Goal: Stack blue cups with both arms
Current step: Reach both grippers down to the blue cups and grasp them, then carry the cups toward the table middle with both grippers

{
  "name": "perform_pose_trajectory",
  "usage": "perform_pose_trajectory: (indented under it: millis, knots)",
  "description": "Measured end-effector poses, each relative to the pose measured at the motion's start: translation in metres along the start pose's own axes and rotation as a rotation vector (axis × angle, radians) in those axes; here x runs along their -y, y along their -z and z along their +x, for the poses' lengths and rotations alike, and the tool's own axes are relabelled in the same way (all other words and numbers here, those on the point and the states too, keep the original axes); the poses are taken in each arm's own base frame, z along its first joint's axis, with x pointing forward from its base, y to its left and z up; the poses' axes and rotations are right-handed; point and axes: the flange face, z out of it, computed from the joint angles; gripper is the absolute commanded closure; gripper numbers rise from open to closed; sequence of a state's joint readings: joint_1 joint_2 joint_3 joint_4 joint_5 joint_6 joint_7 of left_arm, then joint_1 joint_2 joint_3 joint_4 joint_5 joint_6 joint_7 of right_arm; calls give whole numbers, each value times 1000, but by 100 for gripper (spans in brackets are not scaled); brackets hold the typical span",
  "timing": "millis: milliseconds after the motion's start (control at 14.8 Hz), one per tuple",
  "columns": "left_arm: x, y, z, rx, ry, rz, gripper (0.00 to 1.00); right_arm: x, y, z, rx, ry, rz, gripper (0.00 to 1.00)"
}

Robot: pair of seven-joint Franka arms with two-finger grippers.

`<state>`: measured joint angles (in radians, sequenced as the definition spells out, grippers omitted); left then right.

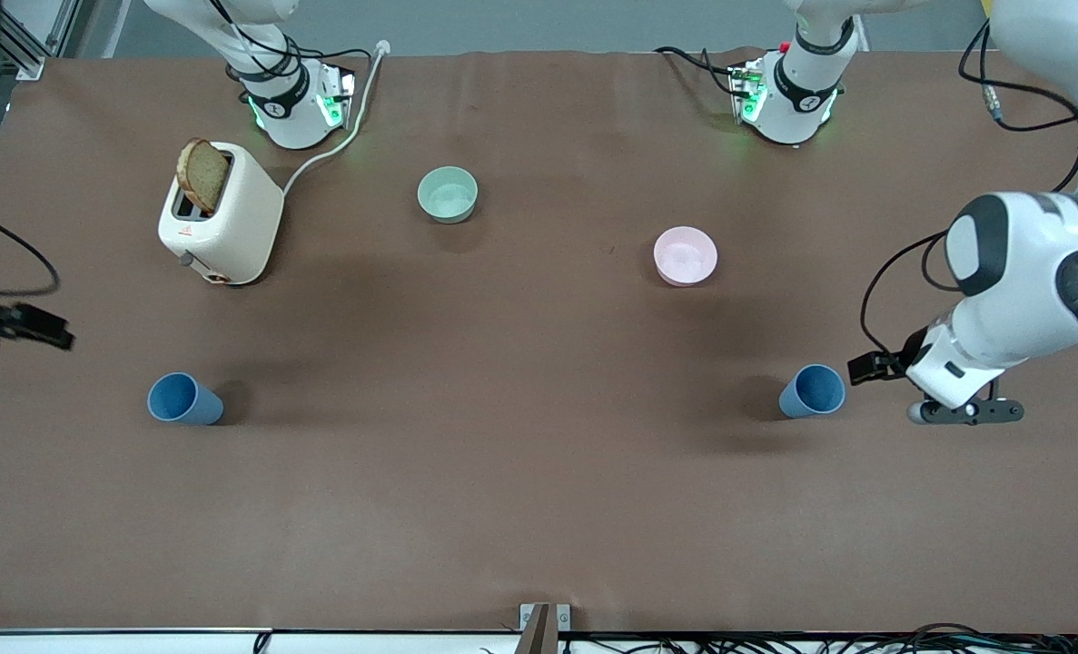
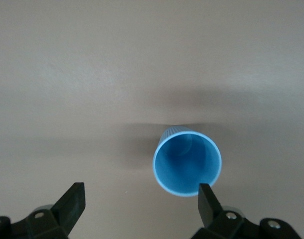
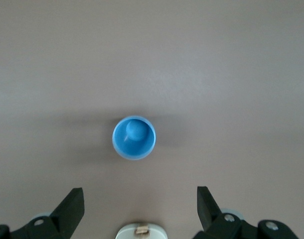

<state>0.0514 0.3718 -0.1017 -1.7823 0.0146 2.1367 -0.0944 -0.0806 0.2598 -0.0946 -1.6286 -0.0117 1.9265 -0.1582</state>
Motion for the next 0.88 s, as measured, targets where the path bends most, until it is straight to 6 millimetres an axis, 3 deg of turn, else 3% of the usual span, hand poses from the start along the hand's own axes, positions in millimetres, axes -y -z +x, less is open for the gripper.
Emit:
perform_pose_trajectory:
  millis: [135, 338, 608, 878]
  knots:
    - [-5, -23, 0, 32, 44, 0, 7, 1, -61, 3, -30, 40, -9, 0]
    - [-10, -46, 0, 68, 59, 1, 20, 3, -125, 0, -75, 58, -21, 0]
    - [-10, -69, -1, 100, 62, 2, 35, 4, -168, -1, -96, 60, -30, 0]
    - [-9, -85, 1, 103, 72, 0, 67, 3, -201, -12, -119, 77, -39, 1]
